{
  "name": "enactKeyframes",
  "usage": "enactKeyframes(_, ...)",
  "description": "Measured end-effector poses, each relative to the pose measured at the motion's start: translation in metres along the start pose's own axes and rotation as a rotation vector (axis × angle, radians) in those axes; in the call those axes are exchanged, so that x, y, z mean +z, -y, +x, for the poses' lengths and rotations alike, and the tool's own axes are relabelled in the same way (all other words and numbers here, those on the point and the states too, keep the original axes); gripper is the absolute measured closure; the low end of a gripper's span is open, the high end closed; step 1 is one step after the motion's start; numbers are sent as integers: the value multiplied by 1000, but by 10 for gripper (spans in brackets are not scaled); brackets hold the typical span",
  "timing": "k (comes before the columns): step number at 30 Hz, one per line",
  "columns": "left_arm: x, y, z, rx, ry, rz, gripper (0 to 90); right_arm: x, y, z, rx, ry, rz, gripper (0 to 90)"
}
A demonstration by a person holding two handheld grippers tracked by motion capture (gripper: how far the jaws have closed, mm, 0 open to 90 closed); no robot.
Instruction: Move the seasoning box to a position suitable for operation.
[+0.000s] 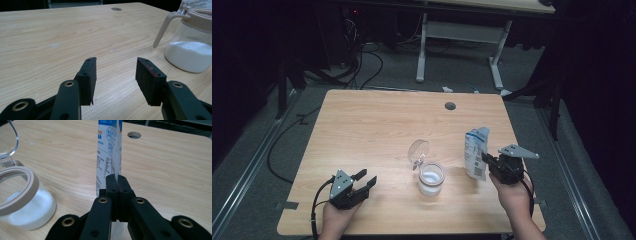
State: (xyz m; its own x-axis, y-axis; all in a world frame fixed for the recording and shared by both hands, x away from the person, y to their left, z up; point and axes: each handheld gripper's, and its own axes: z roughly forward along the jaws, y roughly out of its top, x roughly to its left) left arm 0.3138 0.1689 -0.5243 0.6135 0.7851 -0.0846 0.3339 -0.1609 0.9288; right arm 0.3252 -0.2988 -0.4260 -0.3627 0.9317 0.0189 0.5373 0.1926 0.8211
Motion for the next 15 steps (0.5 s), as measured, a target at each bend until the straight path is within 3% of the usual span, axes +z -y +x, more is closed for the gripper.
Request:
enactKeyframes(12,-7,-3,5,-18,9,-15,516,2,20,-9,43,-13,-132,900)
enactKeyframes(15,-7,-3,7,-9,8,0,516,3,26,-11,58,-31,-169,900)
